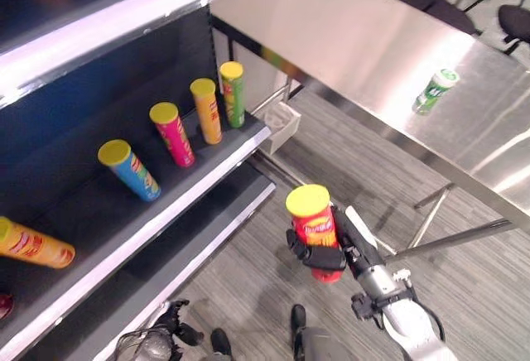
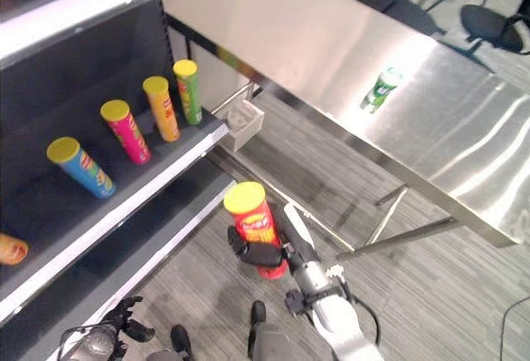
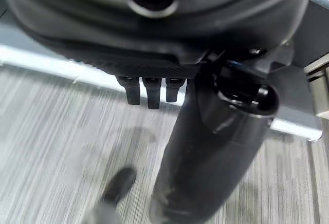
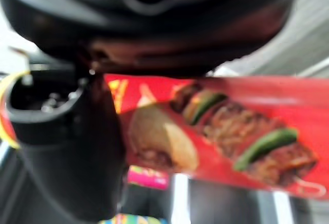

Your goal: Put the goods on the table back onto the shelves and tidy them up.

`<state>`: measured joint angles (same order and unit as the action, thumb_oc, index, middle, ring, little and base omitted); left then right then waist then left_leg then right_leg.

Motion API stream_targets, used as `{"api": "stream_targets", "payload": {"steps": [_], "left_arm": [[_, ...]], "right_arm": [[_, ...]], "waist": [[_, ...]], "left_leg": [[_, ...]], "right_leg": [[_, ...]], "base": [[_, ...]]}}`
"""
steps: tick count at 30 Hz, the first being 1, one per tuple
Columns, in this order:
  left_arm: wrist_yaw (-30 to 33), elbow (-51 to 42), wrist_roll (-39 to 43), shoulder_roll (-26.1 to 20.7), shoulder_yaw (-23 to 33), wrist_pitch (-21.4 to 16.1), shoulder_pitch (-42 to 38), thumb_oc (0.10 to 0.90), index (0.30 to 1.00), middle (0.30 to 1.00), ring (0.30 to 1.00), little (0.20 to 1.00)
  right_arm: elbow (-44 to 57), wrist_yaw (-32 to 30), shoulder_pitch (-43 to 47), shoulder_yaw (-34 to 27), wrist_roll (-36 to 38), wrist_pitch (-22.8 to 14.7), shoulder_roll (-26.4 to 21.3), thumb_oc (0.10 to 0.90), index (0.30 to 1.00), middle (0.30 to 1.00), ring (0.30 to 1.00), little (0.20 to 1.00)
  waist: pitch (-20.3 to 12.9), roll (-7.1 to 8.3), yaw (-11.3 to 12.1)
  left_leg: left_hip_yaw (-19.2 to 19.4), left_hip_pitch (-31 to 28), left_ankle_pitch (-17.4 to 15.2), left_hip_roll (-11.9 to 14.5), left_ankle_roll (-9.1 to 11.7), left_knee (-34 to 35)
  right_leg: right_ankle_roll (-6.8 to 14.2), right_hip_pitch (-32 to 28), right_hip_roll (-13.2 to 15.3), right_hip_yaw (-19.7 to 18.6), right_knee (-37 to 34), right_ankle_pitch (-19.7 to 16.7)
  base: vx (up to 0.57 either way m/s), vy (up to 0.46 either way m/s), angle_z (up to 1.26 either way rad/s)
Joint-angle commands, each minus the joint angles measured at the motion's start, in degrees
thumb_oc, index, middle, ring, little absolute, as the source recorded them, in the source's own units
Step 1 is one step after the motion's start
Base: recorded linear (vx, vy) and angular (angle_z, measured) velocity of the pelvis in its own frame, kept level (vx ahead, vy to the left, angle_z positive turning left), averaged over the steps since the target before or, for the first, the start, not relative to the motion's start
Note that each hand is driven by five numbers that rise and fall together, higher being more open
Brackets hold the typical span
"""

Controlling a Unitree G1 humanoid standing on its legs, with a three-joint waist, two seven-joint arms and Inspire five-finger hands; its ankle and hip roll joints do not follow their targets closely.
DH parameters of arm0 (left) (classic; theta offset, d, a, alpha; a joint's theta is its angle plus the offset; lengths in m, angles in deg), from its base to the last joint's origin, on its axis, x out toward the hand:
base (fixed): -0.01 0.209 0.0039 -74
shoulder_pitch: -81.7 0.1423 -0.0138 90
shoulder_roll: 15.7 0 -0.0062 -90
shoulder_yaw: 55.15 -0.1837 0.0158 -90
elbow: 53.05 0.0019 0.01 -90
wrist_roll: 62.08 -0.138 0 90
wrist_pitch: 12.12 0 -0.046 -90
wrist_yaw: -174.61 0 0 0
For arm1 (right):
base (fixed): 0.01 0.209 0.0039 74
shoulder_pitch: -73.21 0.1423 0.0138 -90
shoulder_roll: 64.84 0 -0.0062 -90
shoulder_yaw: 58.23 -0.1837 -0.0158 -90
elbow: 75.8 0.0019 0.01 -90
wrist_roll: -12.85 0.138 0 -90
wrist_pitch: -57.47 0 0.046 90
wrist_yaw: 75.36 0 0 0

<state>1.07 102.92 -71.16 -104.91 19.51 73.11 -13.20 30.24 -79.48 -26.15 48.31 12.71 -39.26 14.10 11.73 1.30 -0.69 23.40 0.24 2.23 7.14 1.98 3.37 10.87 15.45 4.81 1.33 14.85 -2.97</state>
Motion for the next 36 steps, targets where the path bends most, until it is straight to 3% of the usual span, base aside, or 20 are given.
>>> {"api": "stream_targets", "payload": {"steps": [1,3,8,10,13,14,15,16,17,18,19,20,22,24,26,28,30,31,33,36], "left_arm": [[0.4,-0.44,0.16,-0.57,0.53,-1.96,-2.03,0.8,0.9,0.9,0.9,0.9],[1.65,-0.21,2.27,-0.34,1.84,-2.25,-1.9,0.8,0.9,0.9,0.9,0.9],[3.0,-1.52,6.64,2.02,2.23,-2.99,0.57,0.8,0.9,0.9,0.9,0.9],[3.73,-0.47,9.86,3.31,3.41,-2.66,1.9,0.8,0.9,0.9,0.9,0.9],[5.44,1.34,8.64,4.67,3.6,-2.73,3.65,0.8,0.9,0.9,0.9,0.9],[6.07,1.68,7.8,4.82,2.97,-2.67,3.89,0.8,0.9,0.9,0.9,0.9],[7.29,2.24,6.29,4.69,1.72,-2.81,4.28,0.8,0.9,0.9,0.9,0.9],[7.7,2.09,4.59,4.25,0.38,-2.9,4.71,0.8,0.9,0.9,0.9,0.9],[7.74,2.06,4.49,4.24,0.33,-2.91,4.73,0.8,0.9,0.9,0.9,0.9],[8.06,0.72,2.22,3.9,-1.21,-3.18,5.07,0.8,0.9,0.9,0.9,0.9],[8.14,0.46,2.07,3.94,-1.38,-3.1,5.21,0.8,0.9,0.9,0.9,0.9],[7.71,0.48,0.38,4.06,-2.5,-2.87,5.74,0.8,0.9,0.9,0.9,0.9],[7.64,0.44,0.04,4.4,-3.09,-2.9,5.84,0.8,0.9,0.9,0.9,0.9],[7.34,-0.81,0.08,3.29,-3.63,-3.2,5.03,0.8,0.9,0.9,0.9,0.9],[7.99,-1.17,0.92,2.32,-3.72,-3.22,4.04,0.8,0.9,0.9,0.9,0.9],[9.27,-1.22,2.85,0.88,-2.88,-3.4,2.88,0.8,0.9,0.9,0.9,0.9],[9.27,-1.2,2.88,0.87,-2.84,-3.4,2.82,0.8,0.9,0.9,0.9,0.9],[9.09,-0.86,2.66,0.75,-2.55,-3.66,2.98,0.8,0.9,0.9,0.9,0.9],[9.97,0.65,2.49,1.45,-2.43,-3.5,2.44,0.8,0.9,0.9,0.9,0.9],[8.92,1.22,2.76,3.06,-2.91,-4.18,2.41,0.8,0.9,0.9,0.9,0.9]], "right_arm": [[8.41,-3.27,1.64,-3.34,-2.45,-6.3,0.8,0.4,0.3,0.3,0.3,0.3],[7.34,-4.95,2.02,-2.92,-2.95,-6.98,0.74,0.4,0.3,0.3,0.3,0.3],[4.93,-11.29,7.82,-1.36,-7.51,-8.56,-0.87,0.4,0.3,0.3,0.3,0.3],[3.72,-13.66,9.55,-0.27,-8.44,-8.01,-1.04,0.4,0.3,0.3,0.3,0.3],[1.94,-17.23,11.43,1.65,-11.1,-8.41,-0.36,0.4,0.3,0.3,0.3,0.3],[1.38,-18.31,12.12,2.57,-11.41,-8.64,0.13,0.4,0.3,0.3,0.3,0.3],[-0.35,-20.82,14.12,3.61,-11.71,-9.02,1.05,0.4,0.3,0.3,0.3,0.3],[-1.95,-22.24,15.64,3.79,-11.54,-8.84,1.58,0.4,0.3,0.3,0.3,0.3],[-2.24,-22.36,15.79,3.81,-11.55,-8.92,1.64,0.4,0.3,0.3,0.3,0.3],[-3.44,-23.71,16.31,2.46,-11.06,-8.6,1.67,0.4,0.3,0.3,0.3,0.3],[-3.58,-23.81,16.3,2.33,-11.05,-8.7,1.59,0.4,0.3,0.3,0.3,0.3],[-3.26,-25.18,15.55,1.88,-11.8,-8.58,2.34,0.4,0.3,0.3,0.3,0.3],[-3.06,-26.23,15.61,1.77,-11.97,-8.87,2.42,0.4,0.3,0.3,0.3,0.3],[-3.94,-27.78,18.51,1.63,-14.56,-7.66,3.4,0.4,0.3,0.3,0.3,0.3],[-4.96,-29.72,22.03,2.11,-15.65,-6.77,4.74,0.4,0.3,0.3,0.3,0.3],[-5.44,-31.55,24.08,2.72,-15.62,-7.7,6.09,0.4,0.3,0.3,0.3,0.3],[-5.5,-31.58,24.18,2.74,-15.61,-7.74,6.1,0.4,0.3,0.3,0.3,0.3],[-4.98,-32.58,22.86,1.64,-15.53,-7.29,5.65,0.4,0.3,0.3,0.3,0.3],[-4.81,-33.87,21.29,1.15,-14.11,-8.43,6.28,0.4,0.3,0.3,0.3,0.3],[-8.15,-34.36,20.84,2.64,-11.14,-10.42,8.55,0.4,0.3,0.3,0.3,0.3]], "waist": [[-3.61,2.36,-0.01],[-3.86,2.15,0.53],[-2.54,1.25,3.33],[-2.41,0.77,3.62],[-3.41,0.05,3.7],[-3.58,-0.18,4.06],[-3.33,-0.92,4.39],[-3.27,-1.58,4.63],[-3.27,-1.65,4.62],[-3.05,-2.71,4.37],[-2.9,-2.89,4.45],[-4.54,-5.06,3.96],[-4.68,-5.93,3.83],[-4.49,-6.04,3.25],[-2.98,-5.79,3.47],[-0.21,-5.32,2.78],[-0.17,-5.36,3.01],[0.34,-5.19,2.64],[0.87,-4.55,2.4],[-0.22,-4.04,4.13]], "left_leg": [[-3.98,-0.35,-5.01,-5.02,-1.85,1.63],[-4.21,1.01,-4.45,-5.35,-1.6,1.63],[-2.55,6.33,-1.02,-4.01,-0.67,1.03],[0.12,5.26,-1.93,-1.07,0.31,-1.73],[-1.13,3.5,-1.54,4.2,2.97,-4.8],[-2.19,3.12,-0.59,6.15,3.86,-5.04],[-4.36,3.66,2.77,10.44,5.8,-4.22],[-4.24,3.59,4.97,13.55,7.31,-2.51],[-4.31,3.42,5.14,13.64,7.54,-2.23],[-1.04,3.86,6.91,16.05,9.09,-0.81],[-0.61,4.21,7.83,16.21,8.76,-0.69],[1.7,2.38,5.65,15.43,10.43,0.98],[1.6,2.66,5.05,14.06,10.23,1.01],[1.55,2.89,2.28,8.33,8.0,1.29],[2.7,2.7,1.16,5.88,6.17,1.53],[4.21,2.31,0.32,5.09,5.3,1.63],[4.47,2.19,0.25,5.26,5.4,1.63],[3.82,1.99,-0.53,4.23,5.05,1.63],[3.74,2.53,0.22,3.75,4.42,1.63],[2.83,3.59,-0.51,5.01,5.81,1.63]], "right_leg": [[-3.34,-9.19,-6.76,-3.68,-3.45,8.45],[-3.43,-9.62,-7.55,-5.16,-8.19,6.29],[-2.91,-10.98,-3.56,0.78,-15.77,3.82],[-2.66,-10.02,-0.78,4.13,-15.57,2.76],[-2.81,-10.89,2.38,7.78,-16.19,2.71],[-2.78,-10.9,3.4,8.48,-15.98,2.96],[-2.58,-10.82,5.55,9.76,-15.39,3.63],[-1.97,-10.69,7.46,10.28,-15.71,4.37],[-1.95,-10.81,7.33,10.39,-15.69,4.54],[-1.16,-11.14,9.52,12.05,-16.66,4.23],[-1.45,-10.94,9.38,12.74,-16.82,3.45],[-0.01,-12.48,10.92,13.3,-17.17,3.26],[0.64,-12.84,12.61,13.45,-17.35,2.0],[1.71,-10.66,16.84,11.87,-14.4,-2.4],[1.48,-6.85,18.39,10.62,-10.38,-4.97],[0.68,-2.33,13.27,6.9,-9.4,-2.96],[0.57,-2.18,13.06,6.66,-9.25,-2.83],[1.57,-2.32,10.81,3.29,-11.44,-2.38],[0.49,-2.16,9.0,1.19,-13.95,-2.44],[1.61,-3.74,7.91,4.57,-19.19,-3.9]], "base": [[0.0,-0.065,0.62],[-0.06,-0.033,0.67],[-0.19,0.083,0.32],[-0.09,0.126,1.27],[0.01,0.158,0.89],[0.06,0.299,0.89],[0.11,0.459,1.06],[0.09,0.379,0.9],[0.12,0.441,0.56],[0.0,0.235,0.34],[0.22,0.477,0.37],[0.18,0.235,0.62],[0.22,0.411,0.86],[0.2,0.524,0.54],[0.03,0.395,-0.16],[-0.05,0.277,-0.4],[0.03,0.029,-0.21],[0.07,0.027,0.04],[-0.03,-0.084,0.69],[0.09,-0.14,0.17]]}}
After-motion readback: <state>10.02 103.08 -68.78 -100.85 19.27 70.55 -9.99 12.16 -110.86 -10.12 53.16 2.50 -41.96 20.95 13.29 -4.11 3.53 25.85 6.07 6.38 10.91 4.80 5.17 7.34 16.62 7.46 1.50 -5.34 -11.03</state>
